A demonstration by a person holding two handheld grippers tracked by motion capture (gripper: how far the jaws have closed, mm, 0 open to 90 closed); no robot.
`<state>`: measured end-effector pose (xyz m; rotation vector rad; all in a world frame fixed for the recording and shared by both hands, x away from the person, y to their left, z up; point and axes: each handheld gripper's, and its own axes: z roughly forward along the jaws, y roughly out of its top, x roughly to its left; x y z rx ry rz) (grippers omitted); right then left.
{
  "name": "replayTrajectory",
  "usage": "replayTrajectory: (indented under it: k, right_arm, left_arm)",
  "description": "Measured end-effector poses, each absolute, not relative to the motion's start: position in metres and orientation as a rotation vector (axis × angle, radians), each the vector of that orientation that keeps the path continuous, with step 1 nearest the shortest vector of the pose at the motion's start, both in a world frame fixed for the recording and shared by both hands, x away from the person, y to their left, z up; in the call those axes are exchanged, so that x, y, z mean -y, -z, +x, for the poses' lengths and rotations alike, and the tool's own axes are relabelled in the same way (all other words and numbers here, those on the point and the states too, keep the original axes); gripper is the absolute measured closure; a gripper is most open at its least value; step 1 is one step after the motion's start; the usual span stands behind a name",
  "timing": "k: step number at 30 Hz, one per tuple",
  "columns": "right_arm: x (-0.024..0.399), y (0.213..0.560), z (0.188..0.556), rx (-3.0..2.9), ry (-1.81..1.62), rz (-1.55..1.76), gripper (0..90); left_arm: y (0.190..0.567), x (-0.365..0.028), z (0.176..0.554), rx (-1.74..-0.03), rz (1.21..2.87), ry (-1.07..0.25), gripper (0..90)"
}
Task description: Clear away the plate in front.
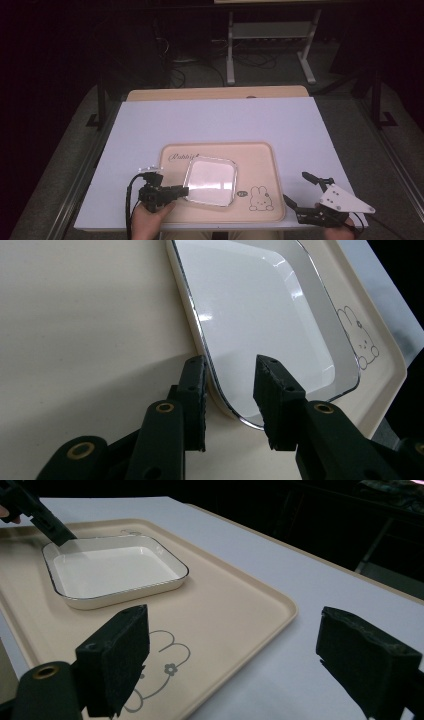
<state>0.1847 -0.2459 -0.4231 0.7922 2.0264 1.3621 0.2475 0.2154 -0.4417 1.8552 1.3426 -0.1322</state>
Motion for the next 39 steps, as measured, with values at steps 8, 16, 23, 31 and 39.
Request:
replayTrajectory:
  k: [8,16,23,31,39]
  right_arm:
    - [0.246,0.423,0.185,-2.026,-1.361,0.794,12.9]
    - [0.247,0.423,0.185,-2.023,-1.362,0.798,12.9]
    - [0.246,0.423,0.185,-2.024,-1.363,0.795,13.0]
    - [0.246,0.423,0.185,-2.026,-1.362,0.794,12.9]
    - [0.246,0.423,0.185,-2.025,-1.363,0.793,12.9]
  left_arm:
    - [0.445,-0.212,0.244,-1.318,1.853,0.144,64.1]
    - [0.447,-0.209,0.243,-1.286,1.859,0.133,64.3]
    - [0.446,-0.205,0.238,-1.248,1.891,0.124,63.3]
    - [0.444,-0.201,0.234,-1.213,1.943,0.086,63.0]
    - [0.442,-0.201,0.235,-1.205,1.951,0.05,63.0]
